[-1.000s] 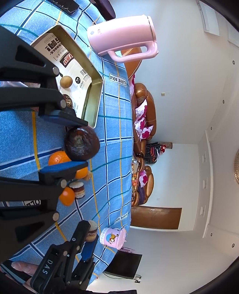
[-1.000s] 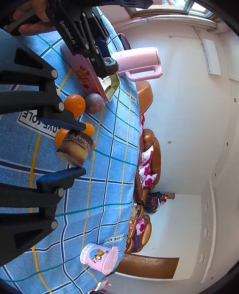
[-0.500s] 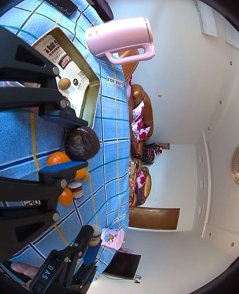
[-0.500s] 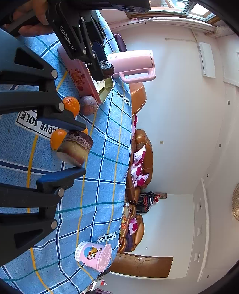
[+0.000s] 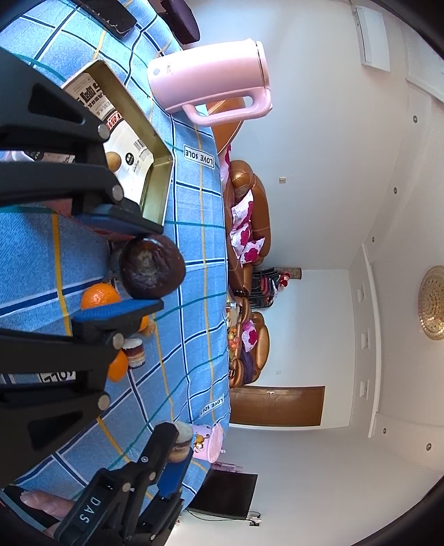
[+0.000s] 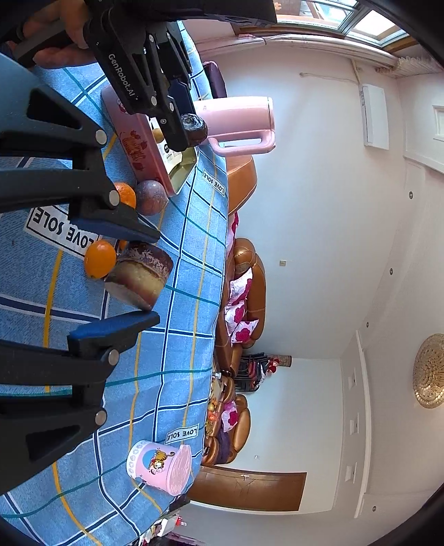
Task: Organize fruits
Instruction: 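Lift and carry the mangosteen toward the tin while the right tool carries the roll, then move the mangosteen over the tin box while the right tool brings the roll above it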
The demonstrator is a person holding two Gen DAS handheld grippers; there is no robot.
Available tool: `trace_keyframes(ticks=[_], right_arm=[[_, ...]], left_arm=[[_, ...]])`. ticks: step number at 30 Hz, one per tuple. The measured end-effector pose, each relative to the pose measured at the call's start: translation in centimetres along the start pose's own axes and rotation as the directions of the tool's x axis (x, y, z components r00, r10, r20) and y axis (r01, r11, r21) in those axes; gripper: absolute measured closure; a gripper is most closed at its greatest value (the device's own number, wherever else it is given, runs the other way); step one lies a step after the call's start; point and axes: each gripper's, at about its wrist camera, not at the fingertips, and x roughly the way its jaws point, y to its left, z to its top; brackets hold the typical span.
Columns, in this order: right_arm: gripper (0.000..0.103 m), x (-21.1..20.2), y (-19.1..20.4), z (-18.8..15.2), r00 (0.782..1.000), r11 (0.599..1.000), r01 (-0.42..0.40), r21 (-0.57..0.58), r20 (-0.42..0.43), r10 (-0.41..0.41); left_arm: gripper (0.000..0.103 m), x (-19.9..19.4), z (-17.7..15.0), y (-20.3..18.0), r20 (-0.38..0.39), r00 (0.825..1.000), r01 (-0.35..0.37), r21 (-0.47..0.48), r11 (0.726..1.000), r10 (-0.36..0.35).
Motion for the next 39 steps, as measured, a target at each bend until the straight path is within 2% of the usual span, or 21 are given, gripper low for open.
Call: trace_keyframes(ticks=[8,17,39], right_arm=[[0.06,-0.8,0.5,0.0,0.999,1.0,0.011,-0.023,0.045,-0.01],[0.06,-0.8,1.6,0.1,0.999,0.998,0.018,-0.053,0.051,-0.015],[0.06,0.8,6.9,3.4,0.992,0.985,-0.109,-0.136,0.049,0.116]], left_arm=[[0.065,-0.4,0.0,0.1,0.029,1.0,-0.009,0.0,1.0,0.009],[0.065,-0.3,0.3,1.2,0.016,1.0,-0.008,-0.024,1.0,0.008],[0.065,-0.4,0.4,6.1,-0.015,0.994,-0.105,-0.061,0.993,0.104]])
